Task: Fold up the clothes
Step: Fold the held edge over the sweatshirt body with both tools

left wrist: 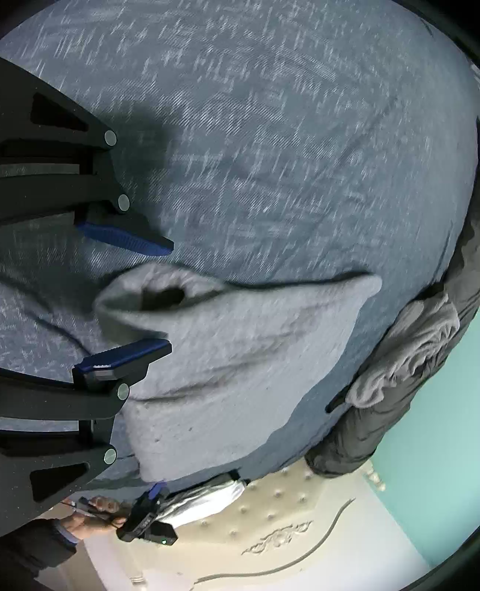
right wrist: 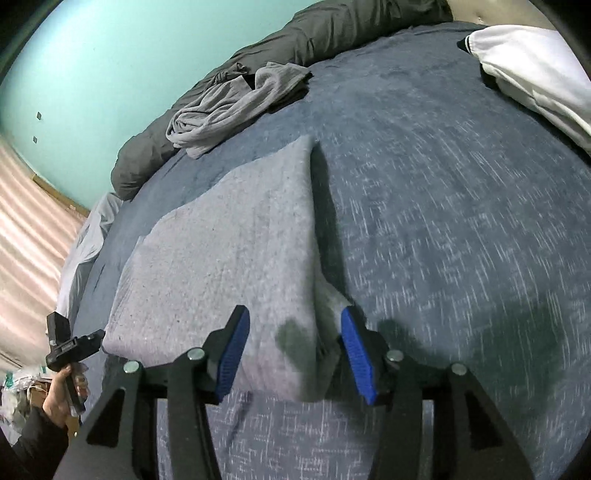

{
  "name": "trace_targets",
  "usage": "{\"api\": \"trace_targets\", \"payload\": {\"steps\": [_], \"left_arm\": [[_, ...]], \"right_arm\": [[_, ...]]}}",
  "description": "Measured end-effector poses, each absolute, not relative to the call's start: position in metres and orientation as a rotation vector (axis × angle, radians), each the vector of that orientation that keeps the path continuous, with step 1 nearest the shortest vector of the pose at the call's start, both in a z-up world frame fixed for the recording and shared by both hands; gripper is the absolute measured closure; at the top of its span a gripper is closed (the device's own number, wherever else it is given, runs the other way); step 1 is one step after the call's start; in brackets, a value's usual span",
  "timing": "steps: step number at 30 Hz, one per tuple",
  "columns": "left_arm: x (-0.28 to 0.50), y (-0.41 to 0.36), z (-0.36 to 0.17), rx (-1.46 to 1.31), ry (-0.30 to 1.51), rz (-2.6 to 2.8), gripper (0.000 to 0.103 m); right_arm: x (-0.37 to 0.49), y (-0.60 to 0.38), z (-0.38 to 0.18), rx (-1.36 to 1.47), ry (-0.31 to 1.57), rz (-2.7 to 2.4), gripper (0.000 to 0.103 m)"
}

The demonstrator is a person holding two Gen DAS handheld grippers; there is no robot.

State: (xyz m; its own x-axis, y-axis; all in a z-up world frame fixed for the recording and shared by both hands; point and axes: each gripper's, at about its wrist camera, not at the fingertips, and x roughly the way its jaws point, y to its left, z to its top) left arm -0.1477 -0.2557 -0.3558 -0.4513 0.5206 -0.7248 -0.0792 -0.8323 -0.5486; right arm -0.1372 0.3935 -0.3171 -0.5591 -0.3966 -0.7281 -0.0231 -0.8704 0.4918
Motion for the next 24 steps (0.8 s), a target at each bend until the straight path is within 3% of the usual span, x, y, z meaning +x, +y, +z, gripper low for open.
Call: {"api": "trace_targets", "payload": {"steps": [9,10,12,14,16,20,24], "left_arm": [[-0.138,-0.228,-0.363,-1.406,-0.456,2.287,0.055],[-0.138,-0.226,-0.363,-1.410,-0.423,2.292,0.060],[-0.139,-0.222,-0.363,-1.425,-0.362,2.317,0.096],[-0.139,-0.222,-0.360,-1.414,-0.345,2.331,0.097],[-0.138,-0.226,-0.356,-1.416,-0.330,2.335,0.097],[-0.136,-0.247,-0.345,-1.414,-0.320,2.372,0.097],[-0.131,-0.258,-0.343,-1.415,-0.333,2.379,0.098]], "right_arm": [[-0.144,0.358,-0.331,1.436,-0.512,-2.475,0.051],[-0.146,0.353,-0.332,1.447,-0.487,-2.471,0.051],[-0.148,0.349,-0.336,1.463,-0.469,-2.466,0.052],[-0.150,0.348,-0.337,1.475,-0.462,-2.472,0.066],[-0.152,0.349,-0.334,1.472,-0.456,-2.478,0.087],[-0.154,0.349,-0.318,1.427,-0.373,-2.496,0.093],[-0.151,0.364,-0.308,1.409,-0.404,-2.504,0.094]]}}
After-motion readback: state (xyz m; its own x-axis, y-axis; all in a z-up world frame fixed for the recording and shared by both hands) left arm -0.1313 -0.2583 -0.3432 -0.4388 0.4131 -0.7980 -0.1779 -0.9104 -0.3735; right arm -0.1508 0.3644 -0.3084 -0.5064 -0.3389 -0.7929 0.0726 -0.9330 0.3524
